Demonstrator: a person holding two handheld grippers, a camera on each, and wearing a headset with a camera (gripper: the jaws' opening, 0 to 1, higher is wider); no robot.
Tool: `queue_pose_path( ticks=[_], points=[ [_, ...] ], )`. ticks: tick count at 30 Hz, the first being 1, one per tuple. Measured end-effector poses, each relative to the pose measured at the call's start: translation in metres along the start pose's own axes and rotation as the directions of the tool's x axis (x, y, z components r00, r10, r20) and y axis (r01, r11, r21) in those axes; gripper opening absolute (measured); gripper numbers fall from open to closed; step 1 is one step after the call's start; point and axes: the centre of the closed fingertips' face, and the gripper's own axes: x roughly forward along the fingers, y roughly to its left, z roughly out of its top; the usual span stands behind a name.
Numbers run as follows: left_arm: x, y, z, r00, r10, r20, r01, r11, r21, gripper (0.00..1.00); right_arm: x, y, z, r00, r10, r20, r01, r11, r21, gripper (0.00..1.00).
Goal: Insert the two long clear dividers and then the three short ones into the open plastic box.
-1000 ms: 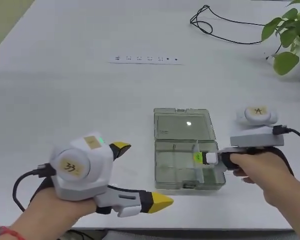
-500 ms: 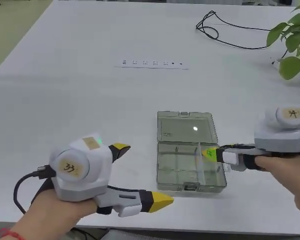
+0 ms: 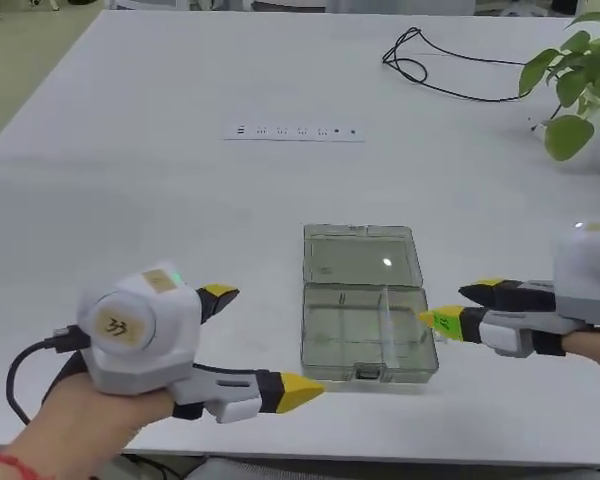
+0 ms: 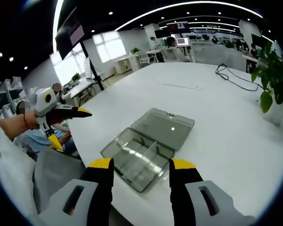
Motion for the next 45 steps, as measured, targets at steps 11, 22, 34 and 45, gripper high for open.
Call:
queue_pose_path(
  ticks=[11,22,34,45],
  points=[
    [0.003,0.023,-0.028,0.9938,0.061,-0.092,-0.064,0.997,-0.033,0.88,-0.014,-0.001,-0.012,0.9983,0.054,0.023,-0.051,0.992,-0.115,0.64],
    [0.017,0.052,-0.067,0.9562,0.147,-0.253,-0.164,0.985,-0.049,0.71,-0.021,-0.001,-0.025,0.9945,0.095,0.044,-0.084,0.978,-0.19,0.73],
    [0.031,0.068,-0.099,0.8983,0.199,-0.392,-0.238,0.97,-0.054,0.53,-0.028,-0.006,-0.025,0.9911,0.099,0.089,-0.078,0.975,-0.209,0.75],
    [0.039,0.075,-0.106,0.8608,0.23,-0.454,-0.266,0.964,-0.017,0.45,-0.031,-0.009,-0.021,0.9902,0.079,0.115,-0.056,0.98,-0.191,0.74]
  ],
)
